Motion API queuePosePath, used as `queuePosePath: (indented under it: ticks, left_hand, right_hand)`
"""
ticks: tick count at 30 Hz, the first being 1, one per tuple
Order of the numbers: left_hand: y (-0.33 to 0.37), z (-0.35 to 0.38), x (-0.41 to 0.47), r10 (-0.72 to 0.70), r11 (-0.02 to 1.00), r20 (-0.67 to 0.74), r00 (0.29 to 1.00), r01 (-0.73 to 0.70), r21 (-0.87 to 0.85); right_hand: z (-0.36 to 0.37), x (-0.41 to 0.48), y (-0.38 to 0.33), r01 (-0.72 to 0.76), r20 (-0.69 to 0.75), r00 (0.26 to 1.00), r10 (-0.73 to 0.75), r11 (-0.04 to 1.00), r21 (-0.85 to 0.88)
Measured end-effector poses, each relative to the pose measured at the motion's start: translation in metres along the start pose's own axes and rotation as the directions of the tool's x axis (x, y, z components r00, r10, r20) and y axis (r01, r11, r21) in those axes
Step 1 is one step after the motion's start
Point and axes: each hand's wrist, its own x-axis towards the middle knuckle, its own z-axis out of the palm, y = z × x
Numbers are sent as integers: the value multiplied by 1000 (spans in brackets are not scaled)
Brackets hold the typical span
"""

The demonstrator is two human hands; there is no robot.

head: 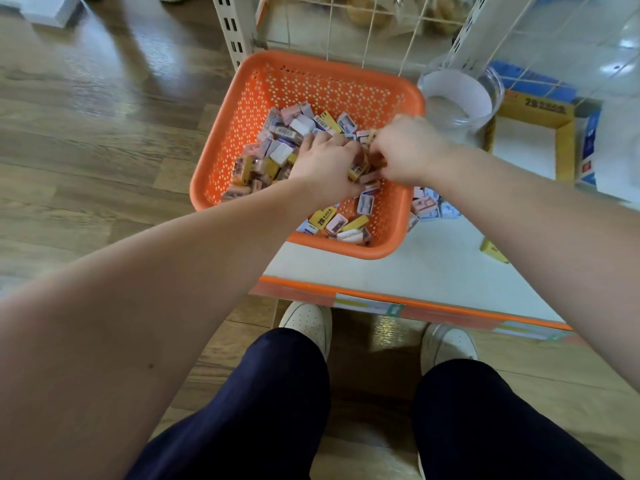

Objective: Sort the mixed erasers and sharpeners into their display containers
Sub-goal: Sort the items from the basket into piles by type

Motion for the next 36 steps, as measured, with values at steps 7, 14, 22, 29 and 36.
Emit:
queuePosePath:
  ticks: [7, 14, 22, 29, 36]
  left_hand:
    - [-5, 3, -1, -17, 996, -41, 999, 13, -86]
    - [-16, 5, -9, -29, 973, -73, 997, 11, -230]
    - [-11, 3, -9, 11, 965, -78, 997, -31, -262]
    - [0, 6, -7, 20, 995, -17, 1000, -21, -102]
    - [5, 4, -4, 67, 996, -41, 997, -64, 59]
  right_hand:
    - [5, 0, -6, -70, -10, 998, 70, 994, -82]
    - [7, 2, -11, -101, -52, 994, 96, 990, -102]
    - [8, -10, 8, 52, -333, 932, 141, 858, 511]
    - [7, -12, 11, 79, -355, 905, 236, 726, 684]
    - [6, -11, 12, 78, -327, 918, 223, 709, 701]
